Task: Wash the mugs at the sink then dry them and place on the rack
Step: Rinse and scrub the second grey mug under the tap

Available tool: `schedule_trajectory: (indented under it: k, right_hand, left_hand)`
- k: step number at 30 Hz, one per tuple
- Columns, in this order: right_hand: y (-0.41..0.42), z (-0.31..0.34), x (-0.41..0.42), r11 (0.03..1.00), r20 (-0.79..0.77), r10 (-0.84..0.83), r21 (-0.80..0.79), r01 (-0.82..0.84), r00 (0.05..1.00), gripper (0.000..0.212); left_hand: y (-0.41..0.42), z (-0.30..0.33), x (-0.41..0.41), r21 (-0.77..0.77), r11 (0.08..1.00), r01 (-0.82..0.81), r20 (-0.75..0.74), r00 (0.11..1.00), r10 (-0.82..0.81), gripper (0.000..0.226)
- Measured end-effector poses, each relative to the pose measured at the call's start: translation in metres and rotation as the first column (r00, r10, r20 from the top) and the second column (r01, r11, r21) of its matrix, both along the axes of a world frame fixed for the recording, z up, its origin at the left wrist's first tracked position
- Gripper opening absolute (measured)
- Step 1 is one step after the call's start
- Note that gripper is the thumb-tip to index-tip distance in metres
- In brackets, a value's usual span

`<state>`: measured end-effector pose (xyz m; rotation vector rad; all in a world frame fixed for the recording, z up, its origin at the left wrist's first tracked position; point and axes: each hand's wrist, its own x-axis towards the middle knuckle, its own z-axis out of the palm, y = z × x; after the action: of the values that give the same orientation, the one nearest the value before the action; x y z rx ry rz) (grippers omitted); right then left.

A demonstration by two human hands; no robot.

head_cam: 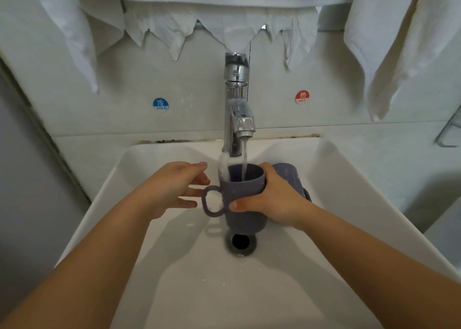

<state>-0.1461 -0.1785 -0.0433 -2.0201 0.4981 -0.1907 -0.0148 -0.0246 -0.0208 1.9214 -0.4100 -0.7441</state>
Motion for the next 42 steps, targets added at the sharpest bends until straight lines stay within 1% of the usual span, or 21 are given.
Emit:
schedule_trajectory:
  k: [2, 4, 6, 8, 11, 12, 14, 16, 18, 20, 23, 25, 27, 30, 32, 34, 36, 38, 39, 40, 42]
  right_hand:
    - [-0.001, -0.001, 0.000, 0.995, -0.050, -0.004, -0.096, -0.001, 0.999, 0.069]
    - [0.003, -0.003, 0.001, 0.996, -0.068, 0.021, -0.089, -0.027, 0.997, 0.066]
    - [0.007, -0.004, 0.003, 0.998, -0.033, 0.010, -0.061, -0.012, 0.999, 0.069]
    - [0.011, -0.003, 0.004, 0.999, 0.005, -0.011, -0.037, 0.011, 1.000, 0.074]
    - [0.012, -0.002, 0.002, 0.999, -0.038, 0.028, -0.022, -0.028, 0.999, 0.073]
    - [0.010, -0.001, 0.002, 0.998, -0.062, 0.058, 0.028, -0.056, 0.996, 0.074]
    - [0.003, -0.002, 0.003, 0.979, -0.080, 0.101, 0.185, -0.085, 0.992, 0.076]
    - [-0.004, -0.004, 0.003, 0.941, -0.085, 0.121, 0.327, -0.087, 0.989, 0.073]
    - [-0.007, -0.007, 0.004, 0.915, -0.104, 0.146, 0.391, -0.094, 0.984, 0.066]
    - [-0.011, -0.010, 0.007, 0.937, -0.122, 0.161, 0.331, -0.113, 0.979, 0.062]
    - [-0.018, -0.008, 0.007, 0.962, -0.151, 0.182, 0.230, -0.145, 0.972, 0.070]
    - [-0.023, -0.006, 0.006, 0.967, -0.165, 0.200, 0.193, -0.167, 0.966, 0.072]
    - [-0.026, -0.004, 0.005, 0.973, -0.165, 0.200, 0.146, -0.177, 0.966, 0.070]
    - [-0.024, -0.005, 0.004, 0.976, -0.139, 0.218, 0.047, -0.214, 0.966, 0.079]
    - [-0.018, -0.008, 0.004, 0.980, -0.077, 0.200, 0.024, -0.199, 0.977, 0.079]
    - [-0.012, -0.009, 0.004, 0.987, -0.016, 0.158, 0.042, -0.158, 0.987, 0.074]
    - [-0.013, -0.009, 0.003, 0.993, -0.003, 0.117, 0.017, -0.116, 0.993, 0.070]
    - [-0.016, -0.008, 0.002, 0.993, -0.061, 0.106, -0.055, -0.109, 0.993, 0.072]
    - [-0.016, -0.009, 0.001, 0.988, -0.106, 0.124, -0.083, -0.133, 0.987, 0.073]
    - [-0.015, -0.010, 0.001, 0.982, -0.144, 0.151, -0.091, -0.165, 0.978, 0.072]
    - [-0.010, -0.013, 0.002, 0.980, -0.142, 0.175, -0.072, -0.187, 0.974, 0.073]
  left_hand:
    - [0.001, 0.002, -0.004, -0.017, 0.994, 0.109, 0.010, 0.994, -0.109, 0.041]
    - [0.002, 0.004, -0.009, -0.007, 0.973, 0.229, 0.031, 0.973, -0.229, 0.055]
    - [0.001, 0.005, -0.015, 0.044, 0.949, 0.311, 0.051, 0.948, -0.313, 0.060]
    - [-0.001, 0.001, -0.017, 0.060, 0.933, 0.355, 0.046, 0.933, -0.358, 0.061]
    - [-0.003, -0.008, -0.014, -0.003, 0.942, 0.336, 0.015, 0.942, -0.336, 0.068]
    - [-0.003, -0.010, -0.013, -0.035, 0.948, 0.318, -0.009, 0.948, -0.318, 0.069]
    - [-0.003, -0.013, -0.011, -0.085, 0.950, 0.301, -0.065, 0.950, -0.307, 0.068]
    - [-0.004, -0.015, -0.012, -0.096, 0.954, 0.285, -0.093, 0.951, -0.294, 0.073]
    - [-0.006, -0.016, -0.014, -0.081, 0.962, 0.262, -0.090, 0.959, -0.269, 0.080]
    - [-0.008, -0.017, -0.016, -0.060, 0.973, 0.221, -0.077, 0.971, -0.225, 0.082]
    - [-0.012, -0.018, -0.020, -0.041, 0.989, 0.142, -0.019, 0.990, -0.143, 0.083]
    - [-0.015, -0.019, -0.025, -0.062, 0.991, 0.120, 0.024, 0.993, -0.119, 0.097]
    - [-0.018, -0.021, -0.031, -0.080, 0.989, 0.128, 0.086, 0.989, -0.121, 0.105]
    - [-0.020, -0.022, -0.034, -0.086, 0.983, 0.162, 0.172, 0.974, -0.146, 0.097]
    - [-0.018, -0.020, -0.031, -0.080, 0.982, 0.174, 0.192, 0.969, -0.156, 0.097]
    - [-0.015, -0.016, -0.026, -0.073, 0.977, 0.200, 0.188, 0.965, -0.183, 0.101]
    - [-0.011, -0.010, -0.022, -0.071, 0.972, 0.222, 0.179, 0.962, -0.207, 0.102]
    - [-0.008, -0.006, -0.018, -0.067, 0.981, 0.180, 0.201, 0.966, -0.163, 0.096]
    - [-0.008, -0.006, -0.016, -0.054, 0.989, 0.139, 0.219, 0.968, -0.125, 0.090]
    - [-0.007, -0.006, -0.013, -0.044, 0.994, 0.097, 0.224, 0.971, -0.085, 0.082]
    - [-0.007, -0.008, -0.008, -0.030, 0.999, 0.040, 0.206, 0.978, -0.033, 0.066]
